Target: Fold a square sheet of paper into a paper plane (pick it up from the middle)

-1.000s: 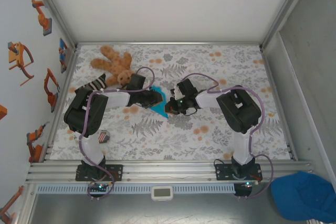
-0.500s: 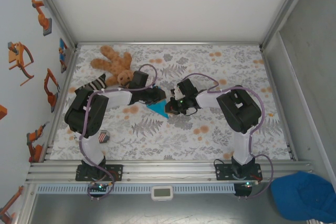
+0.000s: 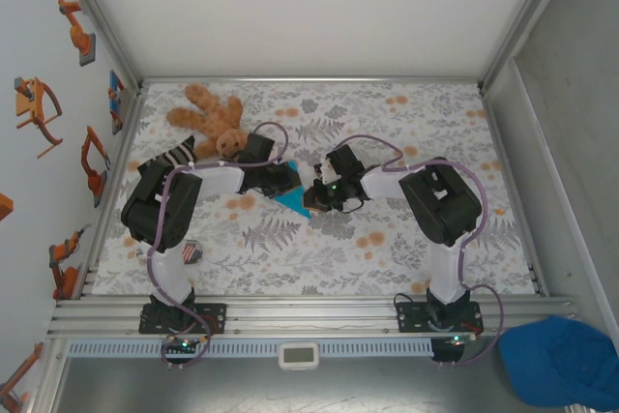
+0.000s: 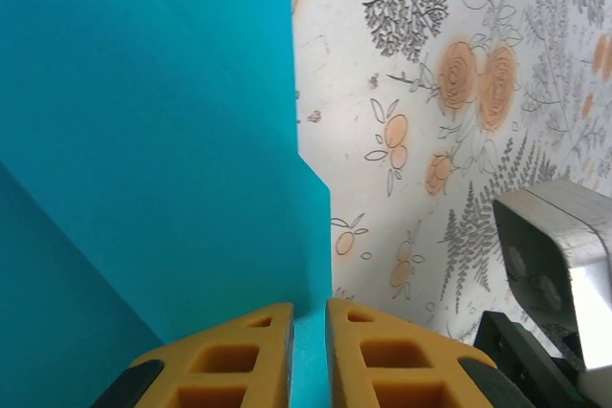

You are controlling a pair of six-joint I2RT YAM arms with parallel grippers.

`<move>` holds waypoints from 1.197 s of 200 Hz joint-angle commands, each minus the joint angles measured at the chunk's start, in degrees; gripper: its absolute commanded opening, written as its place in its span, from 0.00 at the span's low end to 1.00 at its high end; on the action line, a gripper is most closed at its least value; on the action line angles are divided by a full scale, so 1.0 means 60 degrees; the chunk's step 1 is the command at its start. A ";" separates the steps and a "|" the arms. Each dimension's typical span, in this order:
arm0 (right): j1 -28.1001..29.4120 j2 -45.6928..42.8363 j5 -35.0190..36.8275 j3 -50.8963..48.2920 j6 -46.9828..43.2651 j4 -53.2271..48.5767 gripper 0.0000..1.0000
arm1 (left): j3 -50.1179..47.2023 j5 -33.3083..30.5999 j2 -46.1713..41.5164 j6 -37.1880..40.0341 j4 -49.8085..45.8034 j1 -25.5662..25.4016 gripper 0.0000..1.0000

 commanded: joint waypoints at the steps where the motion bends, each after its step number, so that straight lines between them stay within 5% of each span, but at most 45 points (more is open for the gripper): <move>1: -0.0044 0.0334 0.0503 -0.0180 -0.0247 -0.0968 0.12 | 0.0221 -0.0118 0.0138 -0.0077 -0.0324 0.0022 0.16; 239: -0.0044 0.0595 0.0489 -0.0134 -0.0249 -0.1214 0.04 | 0.0086 -0.0241 0.0188 -0.0099 -0.0305 0.0285 0.08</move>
